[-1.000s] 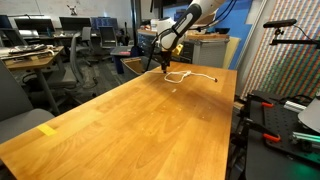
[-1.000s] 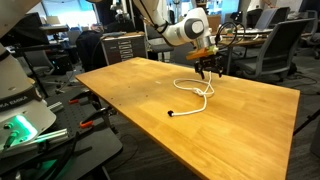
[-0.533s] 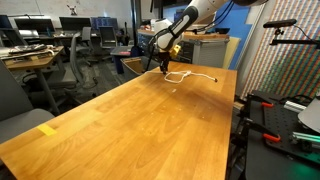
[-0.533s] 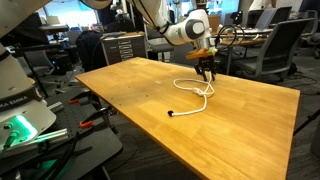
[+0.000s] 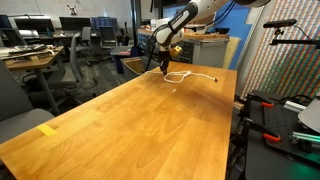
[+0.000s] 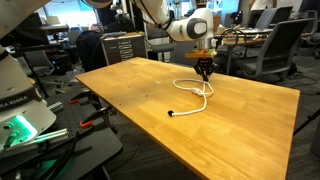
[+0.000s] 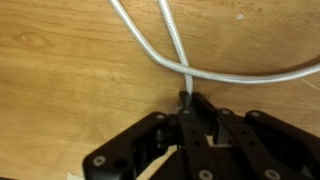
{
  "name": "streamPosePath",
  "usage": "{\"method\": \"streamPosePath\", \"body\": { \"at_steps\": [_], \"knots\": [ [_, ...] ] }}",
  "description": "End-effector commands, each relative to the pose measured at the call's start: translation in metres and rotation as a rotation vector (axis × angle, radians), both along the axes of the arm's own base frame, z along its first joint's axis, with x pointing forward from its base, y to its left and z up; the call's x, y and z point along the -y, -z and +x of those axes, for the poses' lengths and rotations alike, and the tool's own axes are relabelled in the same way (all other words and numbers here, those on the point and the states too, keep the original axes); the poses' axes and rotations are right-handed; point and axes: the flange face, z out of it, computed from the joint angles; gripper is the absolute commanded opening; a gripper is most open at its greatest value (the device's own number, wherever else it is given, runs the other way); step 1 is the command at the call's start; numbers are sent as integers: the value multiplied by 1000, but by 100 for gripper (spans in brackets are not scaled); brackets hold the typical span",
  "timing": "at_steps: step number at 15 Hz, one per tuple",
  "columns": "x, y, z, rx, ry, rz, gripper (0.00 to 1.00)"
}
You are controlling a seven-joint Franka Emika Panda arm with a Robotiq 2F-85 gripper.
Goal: Make a knot using the object on the table
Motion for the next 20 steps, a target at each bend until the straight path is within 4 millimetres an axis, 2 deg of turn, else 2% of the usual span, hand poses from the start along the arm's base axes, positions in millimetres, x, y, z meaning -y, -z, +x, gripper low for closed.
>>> {"method": "streamPosePath", "body": {
  "at_steps": [1, 3, 4, 6, 9, 15, 16, 17, 18, 19, 20],
  "knots": [
    [3, -10, -1, 1, 0, 86, 13],
    [-6, -39, -3, 37, -77, 72, 11],
    [-16, -63, -4, 76, -144, 38, 11],
    [-24, -97, 0, 161, -215, -1, 9],
    [-39, -160, -3, 315, -302, -52, 10],
    [-66, -284, -35, 661, -421, -108, 9],
    [-75, -305, -43, 712, -437, -80, 12],
    [-84, -321, -52, 677, -457, -36, 21],
    [-92, -333, -66, 578, -488, 6, 37],
    [-85, -342, -83, 501, -446, -15, 38],
    [-86, -318, -43, 591, -447, -17, 20]
  ]
}}
